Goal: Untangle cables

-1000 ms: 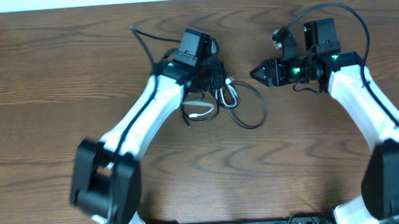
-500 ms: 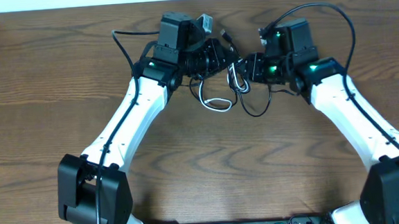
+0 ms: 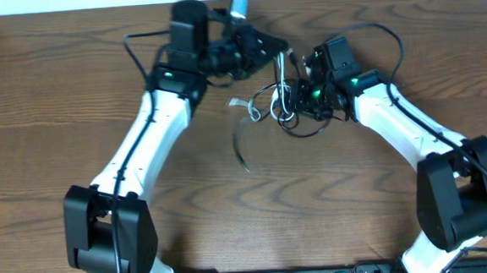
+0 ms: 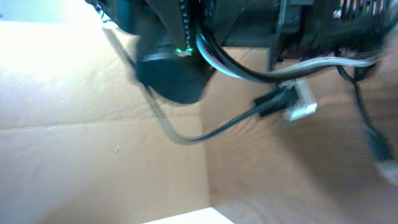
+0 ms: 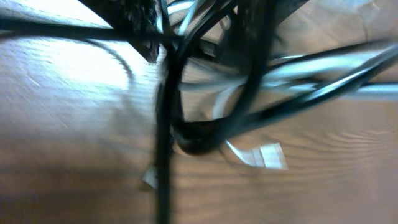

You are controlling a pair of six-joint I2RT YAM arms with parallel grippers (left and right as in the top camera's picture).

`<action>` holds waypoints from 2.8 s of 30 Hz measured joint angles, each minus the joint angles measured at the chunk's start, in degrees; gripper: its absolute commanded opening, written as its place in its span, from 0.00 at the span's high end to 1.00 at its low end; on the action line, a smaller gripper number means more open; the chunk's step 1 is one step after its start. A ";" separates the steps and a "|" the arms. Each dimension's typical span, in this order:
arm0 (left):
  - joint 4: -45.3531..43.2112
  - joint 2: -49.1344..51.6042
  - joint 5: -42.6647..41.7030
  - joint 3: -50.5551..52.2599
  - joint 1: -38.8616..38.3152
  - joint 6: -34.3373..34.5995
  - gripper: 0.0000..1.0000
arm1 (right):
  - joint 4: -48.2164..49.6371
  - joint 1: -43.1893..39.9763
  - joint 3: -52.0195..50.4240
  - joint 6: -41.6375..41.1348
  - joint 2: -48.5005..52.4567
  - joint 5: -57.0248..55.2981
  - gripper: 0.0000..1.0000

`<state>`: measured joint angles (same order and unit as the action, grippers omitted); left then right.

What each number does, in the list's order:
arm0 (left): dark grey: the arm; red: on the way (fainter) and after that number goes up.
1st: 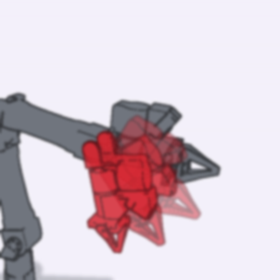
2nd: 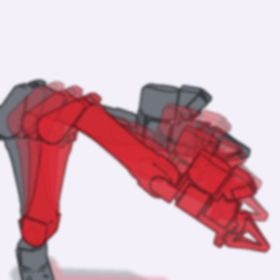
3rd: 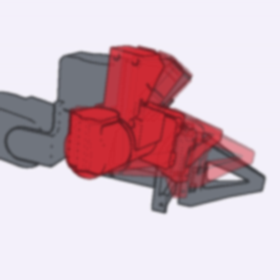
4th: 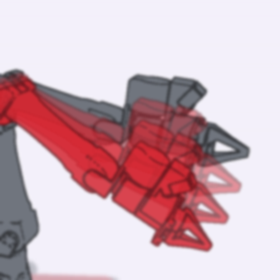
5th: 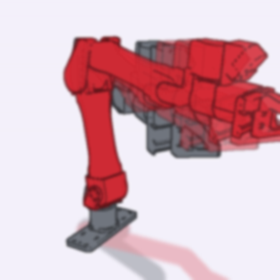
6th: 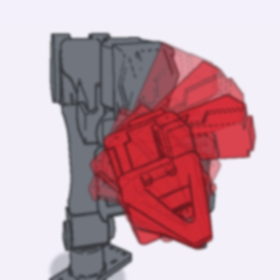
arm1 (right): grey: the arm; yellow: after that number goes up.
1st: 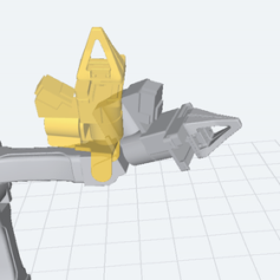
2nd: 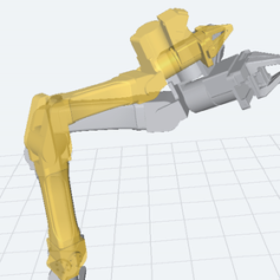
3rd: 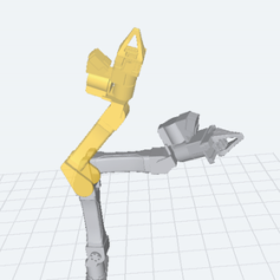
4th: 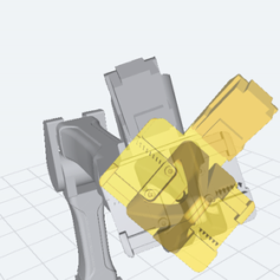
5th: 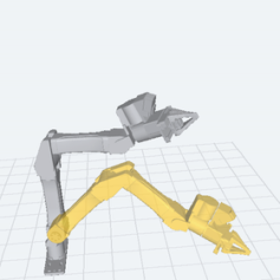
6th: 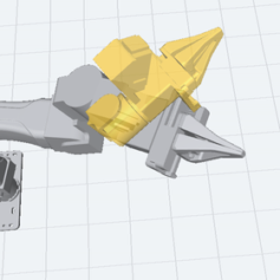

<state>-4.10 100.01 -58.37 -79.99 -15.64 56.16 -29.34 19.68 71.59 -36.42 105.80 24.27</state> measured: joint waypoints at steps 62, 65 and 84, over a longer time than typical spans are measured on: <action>18.67 18.25 31.82 -0.39 -30.58 -61.70 0.36 | -22.45 -28.52 1.92 25.14 -11.04 1.57 0.26; 18.60 20.02 36.65 -0.39 -33.03 -62.69 0.48 | -22.71 -28.52 1.92 25.14 -11.04 1.55 0.26; 25.14 21.46 52.76 -1.31 -33.53 -62.66 0.92 | -23.52 -28.15 1.92 26.25 -11.04 1.36 0.25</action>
<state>21.04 121.47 -5.61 -81.30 -49.17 -6.50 -52.86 -8.47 73.52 -10.17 94.76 25.63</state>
